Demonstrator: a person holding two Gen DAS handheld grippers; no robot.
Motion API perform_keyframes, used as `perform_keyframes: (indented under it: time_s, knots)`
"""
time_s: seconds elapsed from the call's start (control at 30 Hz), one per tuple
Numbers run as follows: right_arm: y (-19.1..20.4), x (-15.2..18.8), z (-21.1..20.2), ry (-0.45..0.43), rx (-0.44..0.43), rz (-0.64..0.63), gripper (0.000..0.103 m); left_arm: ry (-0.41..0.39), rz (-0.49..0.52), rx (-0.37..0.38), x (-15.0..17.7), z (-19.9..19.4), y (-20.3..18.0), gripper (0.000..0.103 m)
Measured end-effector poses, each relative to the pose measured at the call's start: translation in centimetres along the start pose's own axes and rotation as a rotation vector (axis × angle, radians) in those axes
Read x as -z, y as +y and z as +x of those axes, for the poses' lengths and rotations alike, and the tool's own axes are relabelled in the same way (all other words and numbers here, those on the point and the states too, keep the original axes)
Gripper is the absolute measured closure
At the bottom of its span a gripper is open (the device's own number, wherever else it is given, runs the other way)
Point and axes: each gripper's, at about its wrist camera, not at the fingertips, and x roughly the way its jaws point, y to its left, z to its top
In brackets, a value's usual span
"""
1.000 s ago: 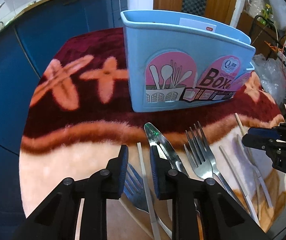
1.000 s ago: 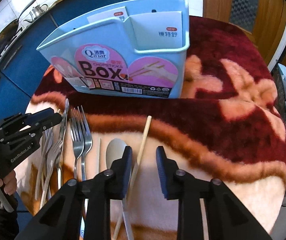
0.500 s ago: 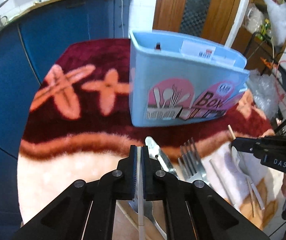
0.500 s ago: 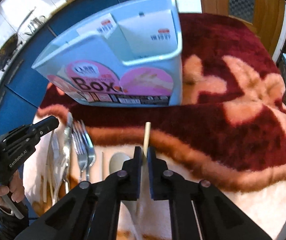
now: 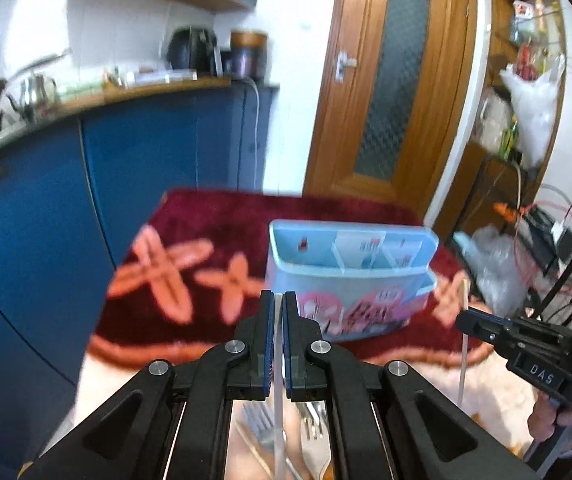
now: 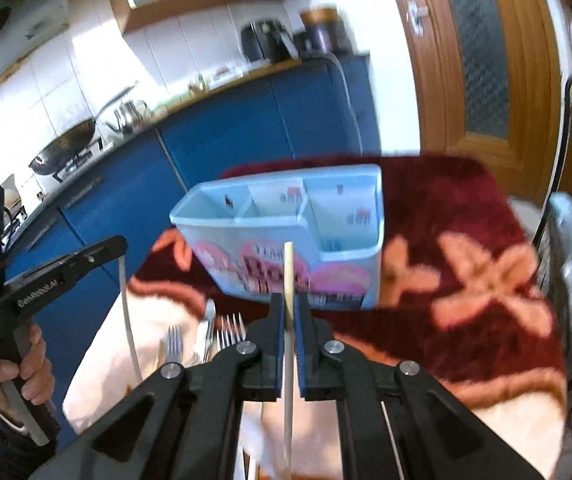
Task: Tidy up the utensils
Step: 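Lift the chopsticks and lower them into the blue caddy with both grippers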
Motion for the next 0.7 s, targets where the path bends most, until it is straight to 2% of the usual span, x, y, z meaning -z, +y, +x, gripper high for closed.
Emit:
perform_keyframes:
  time_s: [0.13, 0.4, 0.7]
  knots:
    - [0.7, -0.8, -1.2, -0.095, 0.017, -0.015, 0.097, -0.094, 0.000, -0.009, -1.4, -2.4, -0.5, 0.099]
    - [1.7, -3.3, -4.5, -0.253, 0.052, -0.035, 0.097, -0.214, -0.029, 0.003, -5.3, -5.1, -0.4, 0.099]
    - [1.5, -6.1, -5.0, -0.333, 0.073, -0.049, 0.097, -0.300, -0.026, -0.008, -10.0, -6.7, -0.9, 0.099]
